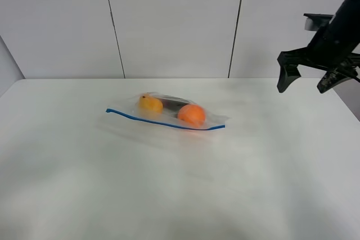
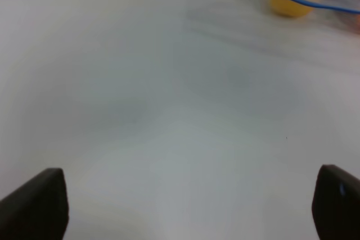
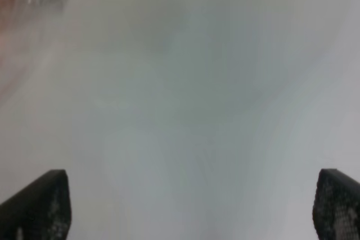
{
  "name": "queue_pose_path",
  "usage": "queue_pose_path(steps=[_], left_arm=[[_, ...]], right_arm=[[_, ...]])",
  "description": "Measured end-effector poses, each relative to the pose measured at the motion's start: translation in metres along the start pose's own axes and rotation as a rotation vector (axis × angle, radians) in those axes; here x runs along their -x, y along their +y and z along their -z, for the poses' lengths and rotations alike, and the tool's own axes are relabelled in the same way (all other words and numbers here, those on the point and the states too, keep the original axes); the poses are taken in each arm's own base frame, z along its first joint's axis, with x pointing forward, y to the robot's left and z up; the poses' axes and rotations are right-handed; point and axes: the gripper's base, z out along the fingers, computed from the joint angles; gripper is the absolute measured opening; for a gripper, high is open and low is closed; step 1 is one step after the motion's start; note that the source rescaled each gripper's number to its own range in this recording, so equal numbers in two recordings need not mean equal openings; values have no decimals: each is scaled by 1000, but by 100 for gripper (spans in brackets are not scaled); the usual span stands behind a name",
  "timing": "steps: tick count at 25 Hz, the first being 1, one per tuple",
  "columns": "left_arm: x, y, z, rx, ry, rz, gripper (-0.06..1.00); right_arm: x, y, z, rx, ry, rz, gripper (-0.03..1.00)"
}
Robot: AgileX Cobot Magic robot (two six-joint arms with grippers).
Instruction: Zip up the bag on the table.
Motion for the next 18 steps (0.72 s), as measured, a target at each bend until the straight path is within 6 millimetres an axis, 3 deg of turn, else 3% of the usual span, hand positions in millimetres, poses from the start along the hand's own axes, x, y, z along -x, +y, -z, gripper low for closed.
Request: queue_pose_path(steps=[6, 11, 18], left_arm=[[0, 0, 0, 2, 0, -1, 100], [0, 0, 0, 2, 0, -1, 100], [0, 0, 0, 2, 0, -1, 100]], right_arm=[[-89, 0, 30, 0, -10, 1, 100], [-172, -2, 32, 0, -36, 60, 100], [-255, -4, 33, -8, -401, 82, 100]])
